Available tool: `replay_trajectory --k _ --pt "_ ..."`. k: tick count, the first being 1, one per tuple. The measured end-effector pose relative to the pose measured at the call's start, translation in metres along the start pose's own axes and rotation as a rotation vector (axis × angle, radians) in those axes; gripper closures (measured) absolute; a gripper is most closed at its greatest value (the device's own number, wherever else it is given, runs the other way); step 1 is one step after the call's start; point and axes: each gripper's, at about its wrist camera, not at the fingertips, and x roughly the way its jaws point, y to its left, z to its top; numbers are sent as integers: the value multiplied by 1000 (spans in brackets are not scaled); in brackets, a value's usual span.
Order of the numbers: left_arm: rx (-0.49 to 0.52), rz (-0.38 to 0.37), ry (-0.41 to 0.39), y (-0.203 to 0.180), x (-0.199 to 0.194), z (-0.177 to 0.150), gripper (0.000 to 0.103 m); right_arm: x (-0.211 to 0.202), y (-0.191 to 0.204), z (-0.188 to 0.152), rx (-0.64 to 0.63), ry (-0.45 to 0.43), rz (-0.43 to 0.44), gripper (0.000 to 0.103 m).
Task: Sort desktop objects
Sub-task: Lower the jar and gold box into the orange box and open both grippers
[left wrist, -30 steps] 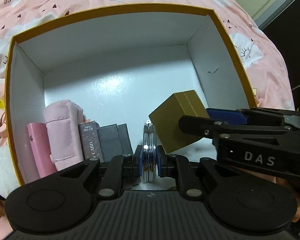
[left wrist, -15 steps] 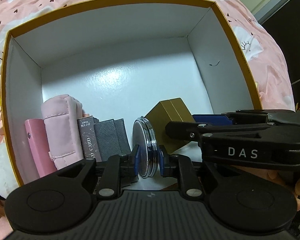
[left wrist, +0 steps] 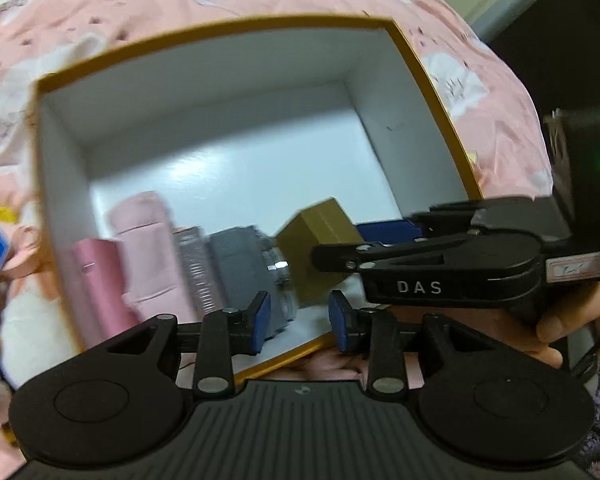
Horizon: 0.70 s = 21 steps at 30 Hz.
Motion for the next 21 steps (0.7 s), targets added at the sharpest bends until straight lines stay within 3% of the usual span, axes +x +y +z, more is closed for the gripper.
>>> replay_trajectory --k 5,11,21 --pt "-73 28 -77 22 -27 -11 65 1 9 -1 -11 11 -34 56" --pt "-153 51 -111 44 -35 -18 65 6 14 0 17 49 36 55" --pt "-183 103 -173 55 -37 -31 65 -11 5 12 37 25 11 59"
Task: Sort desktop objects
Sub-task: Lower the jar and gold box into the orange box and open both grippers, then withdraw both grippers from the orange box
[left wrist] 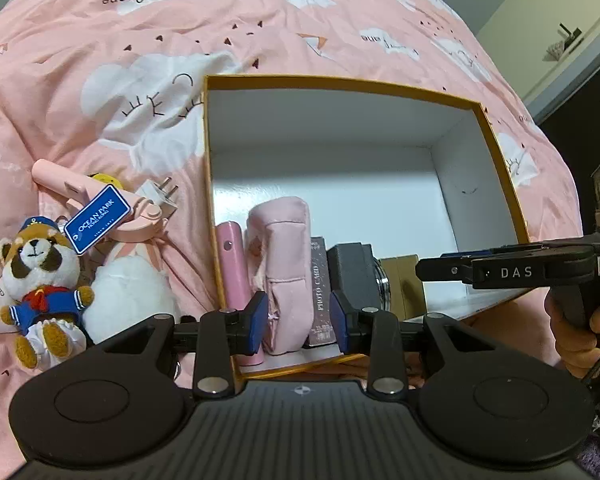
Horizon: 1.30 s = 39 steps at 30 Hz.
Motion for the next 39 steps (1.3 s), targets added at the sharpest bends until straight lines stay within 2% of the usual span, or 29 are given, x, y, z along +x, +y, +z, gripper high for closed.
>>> replay_trajectory --k 5,9,15,24,30,37,39 --pt "-29 -5 -12 8 -2 -3 65 12 -13 -1 85 19 85 60" --pt "-45 -9 -13 14 0 -4 65 24 -20 -6 140 54 106 70" --pt "-48 -17 -7 13 3 -7 65 24 -22 -10 164 49 138 76" --pt "-14 30 -58 0 -3 -14 65 20 -17 -9 114 39 95 75" --pt "23 31 -93 -10 -12 -23 65 19 -14 -11 105 29 74 74" --pt "18 42 -109 -9 -20 -29 65 -3 -2 -12 11 -55 -18 73" --pt "14 39 -112 -8 -22 -31 65 -12 3 -12 -28 -90 -33 68"
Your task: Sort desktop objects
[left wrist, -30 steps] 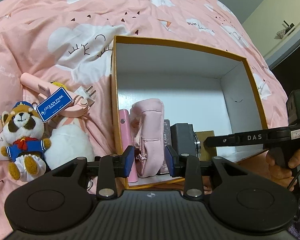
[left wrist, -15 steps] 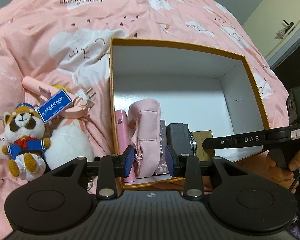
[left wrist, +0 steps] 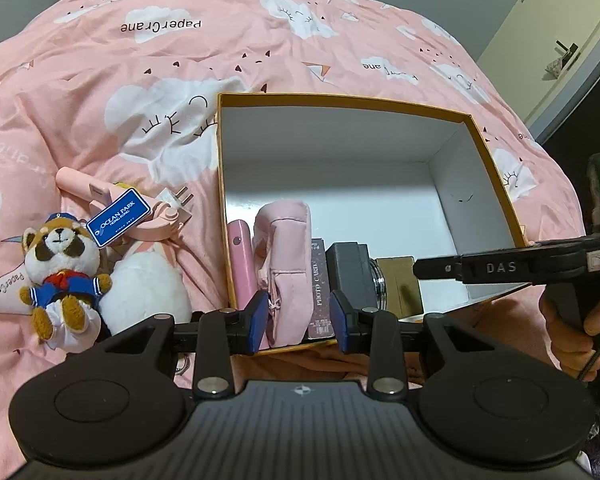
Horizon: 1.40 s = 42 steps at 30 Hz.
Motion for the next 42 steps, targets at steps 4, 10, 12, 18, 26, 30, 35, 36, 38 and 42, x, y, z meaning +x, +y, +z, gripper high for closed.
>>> replay_trajectory --k 4,10,12,18,26,30,35,36,38,42 --pt "-11 -4 -10 3 -6 -4 65 -19 15 3 -90 -82 -10 67" --pt "-55 -7 -54 18 -22 -6 65 -40 47 3 -209 -241 52 62" --pt "-73 3 -72 26 -30 -7 65 -42 59 2 -250 -298 37 62" --pt "-123 63 -110 60 -61 -9 65 -29 104 9 -399 -331 72 62" --pt "-205 142 -71 119 -86 -8 65 6 134 33 -469 -184 125 62" --pt "-242 168 -51 141 -84 -5 65 23 148 42 -490 -110 148 62" --pt "-243 138 -22 154 -75 9 60 33 169 45 -578 -72 131 62" --pt "-234 142 -16 156 -72 13 57 34 173 46 -597 -60 127 62" --pt "-214 152 -6 158 -67 19 55 43 189 47 -632 -44 120 62" --pt "-185 154 21 164 -54 33 55 70 204 62 -672 -7 90 64"
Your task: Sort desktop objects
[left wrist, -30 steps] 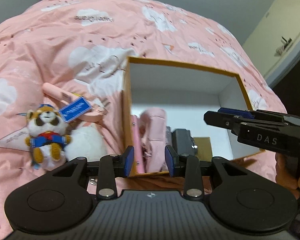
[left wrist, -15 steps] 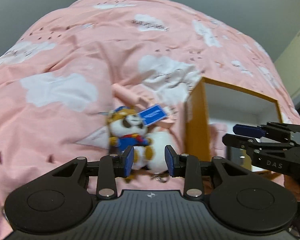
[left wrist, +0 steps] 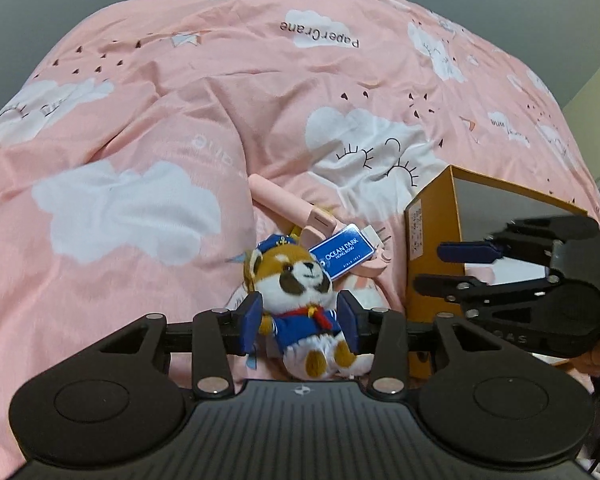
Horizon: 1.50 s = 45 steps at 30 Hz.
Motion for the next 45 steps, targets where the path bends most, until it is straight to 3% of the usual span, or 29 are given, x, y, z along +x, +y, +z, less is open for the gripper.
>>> replay_trajectory --k 7,11,15,26,31,34,38,41,45 --pt "19 8 48 8 20 21 55 39 -9 28 -54 76 -1 73" --pt "31 -24 57 7 33 39 55 57 -29 46 -44 124 -34 77" --pt "8 -64 78 4 53 56 55 75 -49 66 -20 176 -7 77" --pt "-23 -64 184 -6 125 78 56 88 -46 70 -213 240 -28 77" --pt "-28 -88 214 -3 132 75 73 90 -36 66 -373 276 35 77" --pt "1 -82 227 -6 128 74 81 97 -30 63 -526 351 75 76" --pt "10 -76 259 -5 129 68 85 103 -22 57 -730 413 98 74" --pt "22 -32 255 -1 129 64 91 109 -17 57 -810 442 161 70" --pt "4 -51 256 10 126 64 91 127 -12 56 -894 482 168 63"
